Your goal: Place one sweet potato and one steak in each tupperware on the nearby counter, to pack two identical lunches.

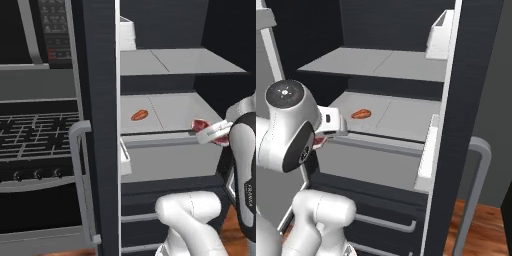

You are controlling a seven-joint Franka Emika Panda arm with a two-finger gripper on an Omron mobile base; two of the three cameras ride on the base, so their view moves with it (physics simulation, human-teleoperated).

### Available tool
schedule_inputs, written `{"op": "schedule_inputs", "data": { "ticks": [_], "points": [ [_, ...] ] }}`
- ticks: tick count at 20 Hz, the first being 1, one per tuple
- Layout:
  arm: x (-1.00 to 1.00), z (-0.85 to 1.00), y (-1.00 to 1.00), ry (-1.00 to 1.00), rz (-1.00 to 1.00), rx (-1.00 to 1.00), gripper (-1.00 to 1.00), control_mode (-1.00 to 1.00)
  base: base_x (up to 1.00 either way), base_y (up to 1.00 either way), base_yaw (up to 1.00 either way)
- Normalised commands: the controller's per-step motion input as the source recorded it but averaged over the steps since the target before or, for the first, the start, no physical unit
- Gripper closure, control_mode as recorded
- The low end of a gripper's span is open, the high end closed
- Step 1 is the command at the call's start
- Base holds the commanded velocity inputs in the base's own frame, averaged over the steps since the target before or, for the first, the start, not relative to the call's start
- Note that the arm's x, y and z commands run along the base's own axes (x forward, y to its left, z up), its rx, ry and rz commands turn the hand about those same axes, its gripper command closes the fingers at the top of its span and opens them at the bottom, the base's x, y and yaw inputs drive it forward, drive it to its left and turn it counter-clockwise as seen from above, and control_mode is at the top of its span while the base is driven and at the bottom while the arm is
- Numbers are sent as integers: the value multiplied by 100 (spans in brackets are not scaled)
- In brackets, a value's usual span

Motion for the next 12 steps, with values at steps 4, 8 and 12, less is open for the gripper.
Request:
{"op": "schedule_inputs", "data": {
  "ticks": [4,8,12],
  "points": [
    [0,0,0,0,0,0,100,100,-100,2,0],
    [0,0,0,0,0,0,100,100,-100,0,0],
    [0,0,0,0,0,0,100,100,-100,24,0]
  ]
}}
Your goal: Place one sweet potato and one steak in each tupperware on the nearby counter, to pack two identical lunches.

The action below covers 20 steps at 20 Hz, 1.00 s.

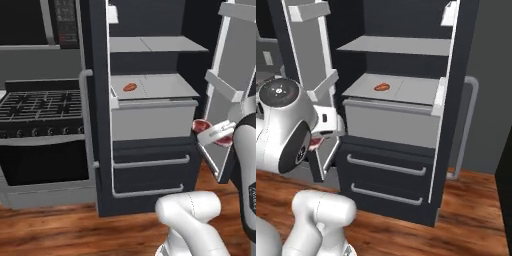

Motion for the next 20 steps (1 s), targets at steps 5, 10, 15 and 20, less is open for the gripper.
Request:
{"op": "schedule_inputs", "data": {
  "ticks": [5,10,15,20],
  "points": [
    [0,0,0,0,0,0,100,100,-48,87,0],
    [0,0,0,0,0,0,100,100,-1,100,0],
    [0,0,0,0,0,0,100,100,0,100,0],
    [0,0,0,0,0,0,100,100,0,100,0]
  ]
}}
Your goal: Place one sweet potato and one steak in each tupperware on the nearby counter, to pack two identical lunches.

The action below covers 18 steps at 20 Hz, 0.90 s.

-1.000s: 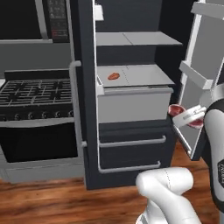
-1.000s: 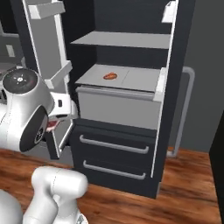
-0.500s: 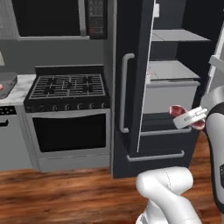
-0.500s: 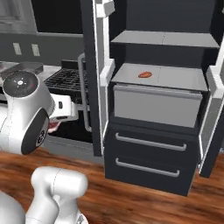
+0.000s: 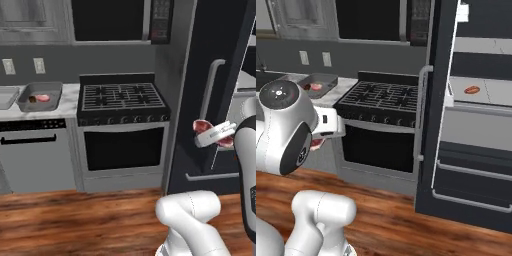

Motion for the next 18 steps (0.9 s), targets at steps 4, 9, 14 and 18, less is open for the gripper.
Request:
{"op": "schedule_inputs", "data": {
  "ticks": [4,9,14,18],
  "points": [
    [0,0,0,0,0,0,100,100,3,100,0],
    [0,0,0,0,0,0,100,100,18,100,0],
    [0,0,0,0,0,0,100,100,39,100,-1],
    [0,0,0,0,0,0,100,100,56,100,-4]
  ]
}}
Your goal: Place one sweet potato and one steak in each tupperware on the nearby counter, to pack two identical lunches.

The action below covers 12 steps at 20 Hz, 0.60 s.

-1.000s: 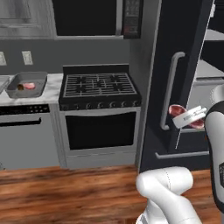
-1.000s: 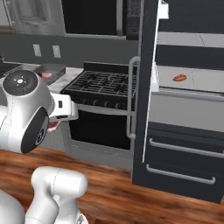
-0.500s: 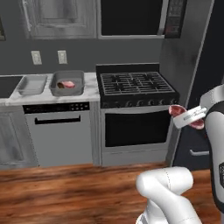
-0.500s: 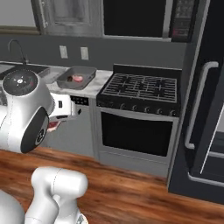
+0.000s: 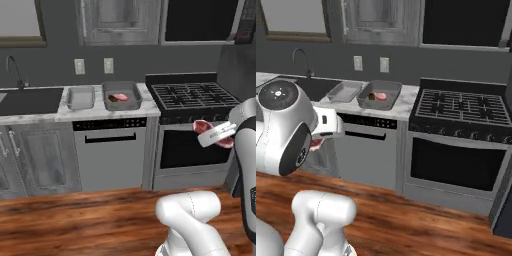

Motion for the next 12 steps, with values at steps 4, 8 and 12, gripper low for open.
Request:
{"op": "schedule_inputs", "data": {
  "ticks": [4,8,12],
  "points": [
    [0,0,0,0,0,0,100,100,70,100,-7],
    [0,0,0,0,0,0,100,100,87,100,-12],
    [0,0,0,0,0,0,100,100,93,100,-15]
  ]
}}
